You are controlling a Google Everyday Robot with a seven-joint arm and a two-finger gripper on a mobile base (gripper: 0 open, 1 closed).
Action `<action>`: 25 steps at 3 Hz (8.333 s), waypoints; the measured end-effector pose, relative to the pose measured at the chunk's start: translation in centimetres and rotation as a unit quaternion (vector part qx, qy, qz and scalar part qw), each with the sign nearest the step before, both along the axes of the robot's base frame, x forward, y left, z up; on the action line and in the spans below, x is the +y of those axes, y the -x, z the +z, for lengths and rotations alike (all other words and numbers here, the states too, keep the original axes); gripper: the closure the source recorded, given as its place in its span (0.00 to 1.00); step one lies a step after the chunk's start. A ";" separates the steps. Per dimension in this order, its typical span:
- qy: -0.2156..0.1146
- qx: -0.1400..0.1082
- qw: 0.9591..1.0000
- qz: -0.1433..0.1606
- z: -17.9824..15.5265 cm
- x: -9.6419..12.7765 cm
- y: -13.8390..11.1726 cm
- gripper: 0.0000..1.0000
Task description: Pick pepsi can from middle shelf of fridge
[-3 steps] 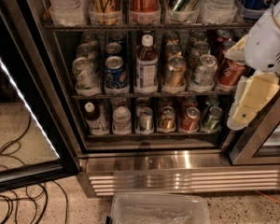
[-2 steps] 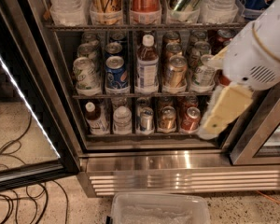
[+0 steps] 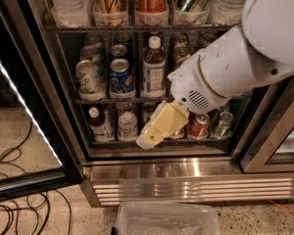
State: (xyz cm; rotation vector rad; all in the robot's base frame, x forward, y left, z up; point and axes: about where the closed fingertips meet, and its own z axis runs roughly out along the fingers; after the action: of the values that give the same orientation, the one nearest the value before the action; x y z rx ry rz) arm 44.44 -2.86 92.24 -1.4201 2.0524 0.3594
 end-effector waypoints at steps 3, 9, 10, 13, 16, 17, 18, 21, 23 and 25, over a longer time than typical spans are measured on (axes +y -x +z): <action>-0.016 0.004 0.999 -0.047 -2.9 1.8 -1.7 0.00; -0.162 -0.050 0.964 -0.204 -9.2 7.4 -7.1 0.00; -0.189 -0.086 0.952 -0.225 -9.1 7.2 -8.0 0.00; -0.224 -0.097 0.941 -0.235 -8.8 7.7 -8.8 0.00; -0.266 -0.133 0.918 -0.262 -10.3 8.9 -9.7 0.00; -0.267 -0.135 0.919 -0.256 -10.1 9.4 -9.7 0.00; -0.295 -0.147 0.910 -0.251 -8.6 10.9 -9.7 0.00; -0.339 -0.194 0.884 -0.256 -6.1 12.8 -9.7 0.00; -0.349 -0.223 0.865 -0.282 -6.2 12.8 -10.6 0.00; -0.356 -0.266 0.834 -0.328 -6.3 11.2 -11.7 0.13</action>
Offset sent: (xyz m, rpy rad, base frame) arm 0.0097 0.0112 -0.0088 0.0185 -0.0067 -0.0387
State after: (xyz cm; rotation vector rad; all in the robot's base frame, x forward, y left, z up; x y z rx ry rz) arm 56.14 8.39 85.92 -0.2686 1.5454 0.3261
